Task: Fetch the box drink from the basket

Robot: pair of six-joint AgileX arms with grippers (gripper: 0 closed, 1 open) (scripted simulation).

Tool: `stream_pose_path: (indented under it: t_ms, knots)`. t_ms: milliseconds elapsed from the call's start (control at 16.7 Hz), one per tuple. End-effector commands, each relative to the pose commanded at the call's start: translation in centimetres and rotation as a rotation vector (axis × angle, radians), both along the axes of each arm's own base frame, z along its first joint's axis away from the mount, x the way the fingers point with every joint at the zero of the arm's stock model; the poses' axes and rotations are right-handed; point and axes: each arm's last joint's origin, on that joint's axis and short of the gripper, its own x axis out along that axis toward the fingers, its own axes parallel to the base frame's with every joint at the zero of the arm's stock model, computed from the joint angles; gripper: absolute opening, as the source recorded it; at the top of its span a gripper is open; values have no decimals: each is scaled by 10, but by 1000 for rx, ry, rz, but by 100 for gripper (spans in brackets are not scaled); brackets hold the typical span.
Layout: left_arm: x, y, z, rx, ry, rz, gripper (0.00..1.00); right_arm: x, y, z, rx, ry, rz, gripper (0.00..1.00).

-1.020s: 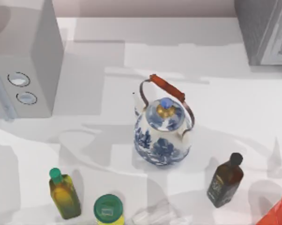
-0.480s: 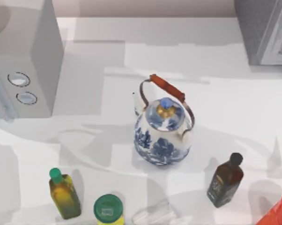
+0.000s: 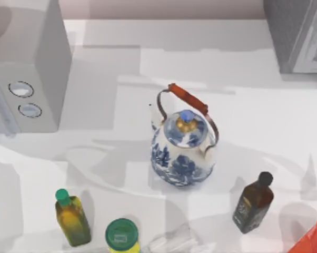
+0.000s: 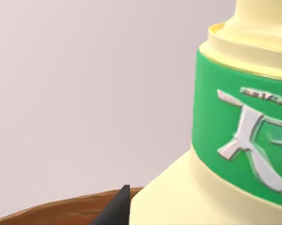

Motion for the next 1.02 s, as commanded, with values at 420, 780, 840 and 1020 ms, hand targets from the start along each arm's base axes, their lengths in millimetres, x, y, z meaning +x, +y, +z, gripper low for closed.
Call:
stream_pose_path:
  t_ms: [420, 780, 840, 1020]
  knots:
    - [4, -4, 61, 17, -67, -15, 0, 0, 0, 0, 0, 0, 0, 100]
    - [6, -6, 122, 6, -51, -6, 0, 0, 0, 0, 0, 0, 0, 100]
    - [6, -6, 128, 3, -37, -5, 0, 0, 0, 0, 0, 0, 0, 100]
    - [2, -2, 143, -1, -9, 0, 0, 0, 0, 0, 0, 0, 0, 100]
